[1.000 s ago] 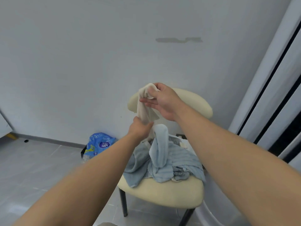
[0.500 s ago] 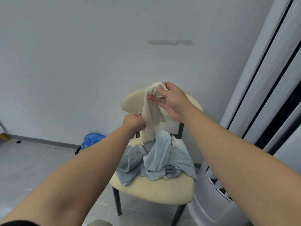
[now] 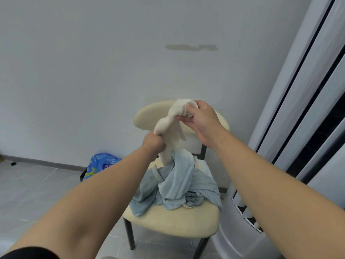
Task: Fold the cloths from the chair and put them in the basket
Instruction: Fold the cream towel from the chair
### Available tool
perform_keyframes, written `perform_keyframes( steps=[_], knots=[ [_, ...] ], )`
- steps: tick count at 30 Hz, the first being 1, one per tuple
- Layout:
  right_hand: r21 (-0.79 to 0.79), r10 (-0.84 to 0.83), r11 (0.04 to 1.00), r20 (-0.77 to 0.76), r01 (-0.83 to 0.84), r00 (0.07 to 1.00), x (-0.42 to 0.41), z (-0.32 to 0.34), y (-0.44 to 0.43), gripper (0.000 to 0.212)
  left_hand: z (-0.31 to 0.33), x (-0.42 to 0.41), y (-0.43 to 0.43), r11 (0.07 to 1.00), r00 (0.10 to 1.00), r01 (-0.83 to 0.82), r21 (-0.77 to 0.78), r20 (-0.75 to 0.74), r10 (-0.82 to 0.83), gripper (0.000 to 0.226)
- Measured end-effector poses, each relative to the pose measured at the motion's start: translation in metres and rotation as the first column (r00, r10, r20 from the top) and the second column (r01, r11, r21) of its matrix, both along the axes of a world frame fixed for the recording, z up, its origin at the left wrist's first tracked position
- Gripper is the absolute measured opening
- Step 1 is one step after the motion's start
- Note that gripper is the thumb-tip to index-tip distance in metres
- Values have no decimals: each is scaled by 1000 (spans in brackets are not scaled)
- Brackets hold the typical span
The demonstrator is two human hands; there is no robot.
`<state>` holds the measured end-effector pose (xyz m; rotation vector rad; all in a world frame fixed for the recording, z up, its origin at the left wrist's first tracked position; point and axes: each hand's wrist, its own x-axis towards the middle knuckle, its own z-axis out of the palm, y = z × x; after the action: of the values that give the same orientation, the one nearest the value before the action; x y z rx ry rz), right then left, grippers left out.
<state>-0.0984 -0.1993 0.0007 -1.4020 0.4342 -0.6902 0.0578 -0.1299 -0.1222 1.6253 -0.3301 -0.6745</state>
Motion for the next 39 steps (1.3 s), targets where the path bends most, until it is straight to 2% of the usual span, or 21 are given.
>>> perform_keyframes(
  steps=[4, 7, 9, 12, 18, 22, 25, 34, 36, 39],
  knots=[
    [-21, -119, 993, -89, 118, 989, 0, -20, -14, 11, 24, 1, 0, 994, 997, -77, -76, 26, 79, 26],
    [-51, -156, 987, -153, 150, 976, 1, -34, -20, 15, 39, -2, 2, 992, 994, -80, -99, 68, 87, 40],
    [-104, -174, 982, -210, 155, 962, 0, -39, -20, 22, 48, -4, 3, 994, 994, -54, -90, 94, 63, 45],
    [-157, -181, 977, -248, 145, 952, -2, -40, -16, 25, 59, -7, 3, 997, 989, -29, -69, 143, 39, 31],
    [-224, -169, 969, -301, 102, 939, -3, -39, -14, 34, 84, -18, 12, 992, 965, -18, -129, 258, 51, 43],
    [-260, -161, 963, -337, 72, 928, -5, -39, -13, 37, 98, -28, 24, 991, 898, 24, -132, 438, 37, 59],
    [-282, -168, 957, -342, 69, 925, -6, -41, -10, 41, 106, -32, 29, 990, 849, 58, -128, 528, 19, 61],
    [-307, -153, 951, -382, 31, 911, -3, -43, -2, 57, 127, -43, 35, 988, 763, 106, -115, 646, -7, 59],
    [-311, -131, 950, -378, 7, 916, -1, -43, 0, 54, 132, -43, 35, 985, 743, 112, -128, 670, 2, 58],
    [-327, -95, 945, -329, -19, 940, -2, -37, 8, 31, 142, -45, 37, 980, 685, 132, -147, 728, 18, 58]
  ],
)
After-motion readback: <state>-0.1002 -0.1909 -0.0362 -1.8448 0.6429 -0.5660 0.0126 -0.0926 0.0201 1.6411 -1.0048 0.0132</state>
